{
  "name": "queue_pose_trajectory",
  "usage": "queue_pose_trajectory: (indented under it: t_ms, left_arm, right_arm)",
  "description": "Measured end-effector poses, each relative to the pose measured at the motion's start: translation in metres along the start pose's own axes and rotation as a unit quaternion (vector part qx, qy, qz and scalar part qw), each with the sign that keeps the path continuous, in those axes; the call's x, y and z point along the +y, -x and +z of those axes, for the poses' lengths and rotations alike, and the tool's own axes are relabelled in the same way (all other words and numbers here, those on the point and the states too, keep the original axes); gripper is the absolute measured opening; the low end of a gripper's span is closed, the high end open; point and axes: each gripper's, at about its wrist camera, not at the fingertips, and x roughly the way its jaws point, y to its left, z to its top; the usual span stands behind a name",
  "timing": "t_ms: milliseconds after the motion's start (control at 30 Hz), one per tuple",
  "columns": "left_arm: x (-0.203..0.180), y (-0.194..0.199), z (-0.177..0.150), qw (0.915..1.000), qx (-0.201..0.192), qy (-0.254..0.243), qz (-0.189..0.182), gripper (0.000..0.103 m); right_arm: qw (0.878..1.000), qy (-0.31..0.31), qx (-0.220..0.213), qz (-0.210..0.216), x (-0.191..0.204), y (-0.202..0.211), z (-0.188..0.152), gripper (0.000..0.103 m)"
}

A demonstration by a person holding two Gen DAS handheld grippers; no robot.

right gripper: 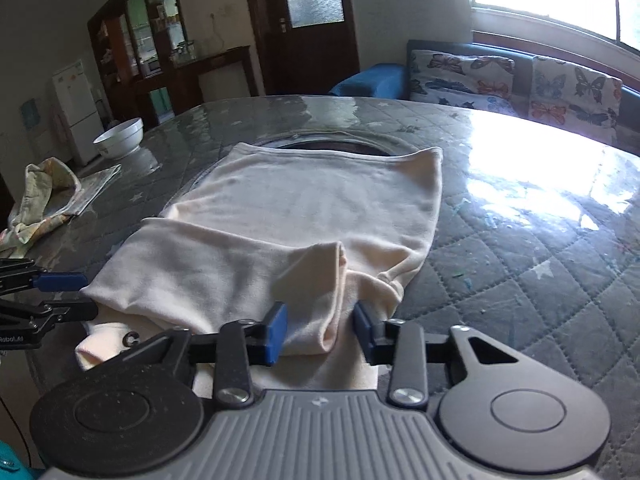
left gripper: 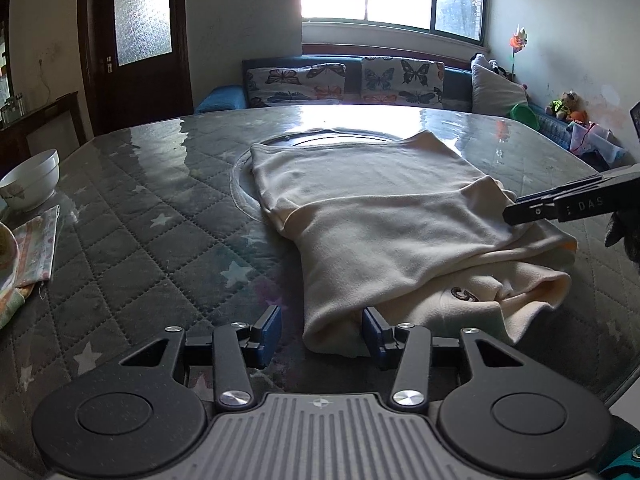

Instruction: Fold clothes

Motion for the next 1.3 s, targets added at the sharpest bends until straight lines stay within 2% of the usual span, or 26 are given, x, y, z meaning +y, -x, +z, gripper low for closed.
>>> queue_pose_trajectory:
  t_ms: [133, 333, 367, 467, 567, 900, 1000, 1100, 1233, 1300]
  left_arm:
    - [-0.001, -0.001, -0.001, 1.0, -0.001, -0.001, 0.0, 0.048]
    - [-0.001, -0.001, -0.001, 1.0, -0.003, -0.002, 0.002, 0.048]
    - [-0.001, 0.0, -0.001, 1.0, -0.003, -0.001, 0.002, 0.048]
    - [-0.001, -0.002, 0.0, 1.0, -0.002, -0.002, 0.003, 0.048]
    - [-0.004, -0.003, 0.0, 1.0, -0.004, -0.006, 0.006, 0.048]
    - [-0.011, -0.005, -0.001, 0.9993, -0.007, -0.031, 0.019, 0.048]
    - [-0.014, -0.004, -0.003, 0.9987, -0.01, -0.04, 0.029, 0.048]
    - [-0.013, -0.004, -0.004, 0.9986, -0.01, -0.041, 0.032, 0.047]
    - [-0.011, -0.003, -0.004, 0.9987, -0.007, -0.041, 0.03, 0.047]
    - [-0.01, -0.003, -0.003, 0.9987, -0.005, -0.04, 0.03, 0.047]
  right_arm:
    - [1.0, 0.014, -0.012, -0.007, 0.006, 0.002, 0.003, 0.033]
    - [1.0, 0.004, 0.002, -0.001, 0.002, -0.012, 0.009, 0.033]
    - [1.0, 0.004, 0.004, 0.001, 0.003, -0.013, 0.009, 0.03]
    - [1.0, 0.015, 0.001, 0.008, 0.009, -0.009, 0.008, 0.01]
    - [1.0, 0.019, -0.008, 0.008, 0.011, -0.002, 0.011, 0.005]
    - [0.995, 0.065, -0.074, 0.003, 0.032, 0.046, 0.04, 0.005]
    - [0.993, 0.075, -0.088, -0.01, 0.037, 0.058, 0.043, 0.005]
    - [0.995, 0.068, -0.074, -0.019, 0.034, 0.057, 0.037, 0.005]
    - [0.999, 0.037, -0.027, -0.028, 0.018, 0.038, 0.02, 0.006]
    - [0.999, 0.021, -0.014, -0.032, 0.01, 0.03, 0.013, 0.01]
